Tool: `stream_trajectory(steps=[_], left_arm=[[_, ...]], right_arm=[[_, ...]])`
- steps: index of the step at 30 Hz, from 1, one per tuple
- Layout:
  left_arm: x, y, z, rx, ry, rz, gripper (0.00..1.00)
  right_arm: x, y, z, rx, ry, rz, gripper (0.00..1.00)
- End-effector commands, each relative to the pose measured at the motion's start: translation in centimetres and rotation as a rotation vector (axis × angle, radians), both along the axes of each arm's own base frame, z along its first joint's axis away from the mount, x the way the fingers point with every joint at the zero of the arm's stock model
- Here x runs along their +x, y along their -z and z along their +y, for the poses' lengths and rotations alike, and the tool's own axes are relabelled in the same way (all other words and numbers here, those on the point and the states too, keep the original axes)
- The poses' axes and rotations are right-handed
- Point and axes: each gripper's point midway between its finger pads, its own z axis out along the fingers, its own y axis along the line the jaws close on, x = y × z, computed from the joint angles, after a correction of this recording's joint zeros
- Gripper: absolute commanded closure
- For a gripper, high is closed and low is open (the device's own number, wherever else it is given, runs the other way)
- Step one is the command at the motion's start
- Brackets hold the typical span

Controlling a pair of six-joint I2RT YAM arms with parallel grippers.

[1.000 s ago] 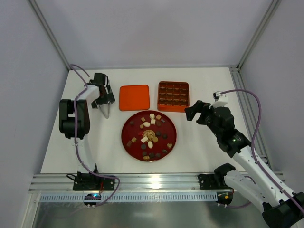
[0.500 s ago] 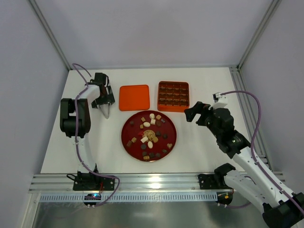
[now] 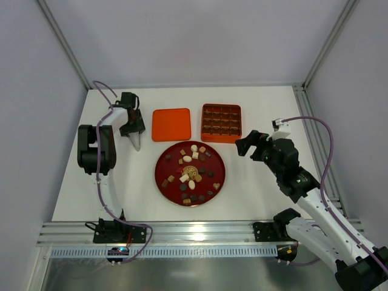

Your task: Pack the chocolate

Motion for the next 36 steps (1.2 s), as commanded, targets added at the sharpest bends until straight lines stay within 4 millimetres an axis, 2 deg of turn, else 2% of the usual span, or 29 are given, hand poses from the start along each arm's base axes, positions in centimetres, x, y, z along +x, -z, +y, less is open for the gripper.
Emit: stream_trajectory(steps=[1, 2, 6, 14, 19, 23, 26, 28, 29, 32, 33, 36], left_arm=[[-0.5, 1.1, 0.4, 0.011, 0.006, 0.043, 0.36], [-0.3, 0.7, 0.4, 0.011, 0.011, 0.035, 0.40], [-0.1, -0.9, 0.4, 0.012, 0.008, 0.002, 0.47], [-0.5, -6.5, 0.1, 0.026, 0.011, -0.072, 0.52], [-2.2, -9.1, -0.2, 0.048, 0.019, -0.083, 0.52], [-3.5, -12.0, -1.2, 0.053, 0.037, -0.115, 0.52], [-4.7, -13.0, -1.8, 0.053, 0.053, -0.118, 0.51], [-5.5, -14.5, -2.2, 0.047, 0.057, -0.146, 0.52], [-6.0, -15.5, -2.7, 0.040, 0.069, -0.166, 0.52], [-7.3, -16.9, -3.6, 0.032, 0.093, -0.183, 0.51], [-7.8, -18.1, -4.5, 0.024, 0.116, -0.212, 0.52], [-9.7, -19.9, -6.6, -0.004, 0.177, -0.245, 0.52]], right_arm=[[0.3, -1.1, 0.3, 0.023, -0.003, -0.039, 0.00], [0.3, -1.1, 0.3, 0.025, -0.002, -0.039, 0.00], [0.4, -1.1, 0.3, 0.030, -0.003, -0.040, 0.00], [0.5, -1.0, 0.6, 0.033, -0.010, -0.040, 0.00], [0.7, -1.0, 0.8, 0.035, -0.015, -0.038, 0.00], [0.8, -0.9, 0.9, 0.039, -0.016, -0.037, 0.00], [0.9, -0.8, 1.0, 0.040, -0.017, -0.036, 0.00], [1.0, -0.8, 1.1, 0.041, -0.020, -0.036, 0.00], [1.0, -0.8, 1.1, 0.042, -0.022, -0.035, 0.00], [1.3, -0.8, 1.2, 0.040, -0.022, -0.035, 0.00], [1.3, -0.8, 1.3, 0.041, -0.025, -0.036, 0.00], [1.5, -0.9, 1.4, 0.040, -0.026, -0.032, 0.00]])
